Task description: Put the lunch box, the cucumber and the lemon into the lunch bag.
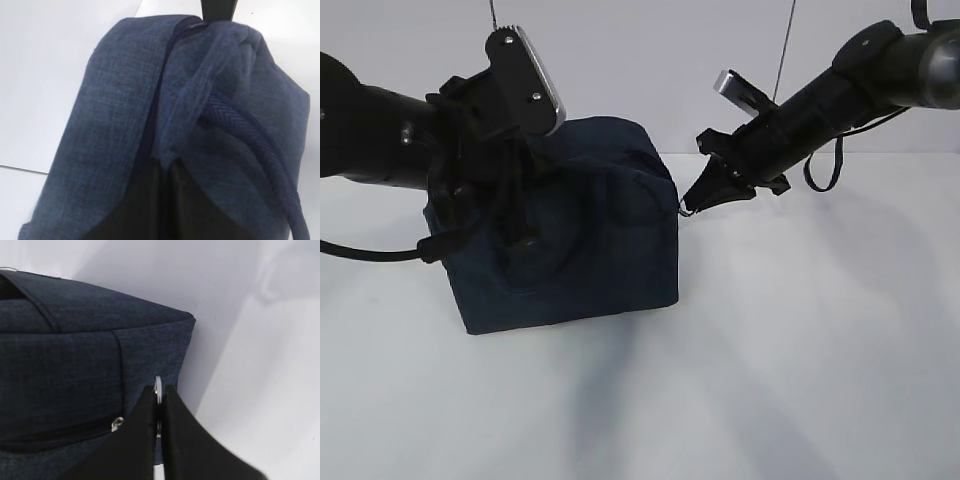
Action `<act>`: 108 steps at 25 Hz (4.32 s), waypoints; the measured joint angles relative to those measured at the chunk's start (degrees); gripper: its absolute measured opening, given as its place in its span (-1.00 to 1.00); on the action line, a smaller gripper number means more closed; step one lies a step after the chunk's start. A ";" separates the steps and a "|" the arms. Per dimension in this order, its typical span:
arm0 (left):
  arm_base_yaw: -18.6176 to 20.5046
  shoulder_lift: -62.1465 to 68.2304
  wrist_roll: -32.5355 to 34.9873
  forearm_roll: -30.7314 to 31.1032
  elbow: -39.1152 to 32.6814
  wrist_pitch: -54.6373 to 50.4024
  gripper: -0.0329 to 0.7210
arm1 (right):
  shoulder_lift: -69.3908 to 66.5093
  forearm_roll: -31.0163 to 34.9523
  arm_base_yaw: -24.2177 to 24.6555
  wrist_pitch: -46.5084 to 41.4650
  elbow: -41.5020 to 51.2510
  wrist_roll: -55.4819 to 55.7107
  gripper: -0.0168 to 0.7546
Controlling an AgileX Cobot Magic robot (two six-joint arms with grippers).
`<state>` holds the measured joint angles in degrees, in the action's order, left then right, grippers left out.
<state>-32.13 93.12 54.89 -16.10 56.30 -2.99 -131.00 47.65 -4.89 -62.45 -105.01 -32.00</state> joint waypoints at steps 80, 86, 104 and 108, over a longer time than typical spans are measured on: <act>28.64 -53.45 -28.14 -3.81 -9.79 -48.35 -0.06 | 94.16 -26.21 0.13 8.96 57.19 4.88 0.03; 28.64 -65.14 -35.79 1.26 -14.63 -52.50 -0.06 | 102.06 -26.54 0.13 7.89 63.15 7.28 0.03; 28.64 -88.55 -52.20 11.06 -24.20 -61.88 -0.06 | 113.42 -31.81 0.13 3.03 69.98 11.72 0.03; 28.64 -88.86 -52.34 11.15 -25.34 -61.88 -0.06 | 119.28 -34.93 0.13 1.60 73.16 15.26 0.03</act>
<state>-3.50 4.26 2.55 -4.95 30.96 -64.86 -11.72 12.73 -4.76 -60.85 -31.85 -16.74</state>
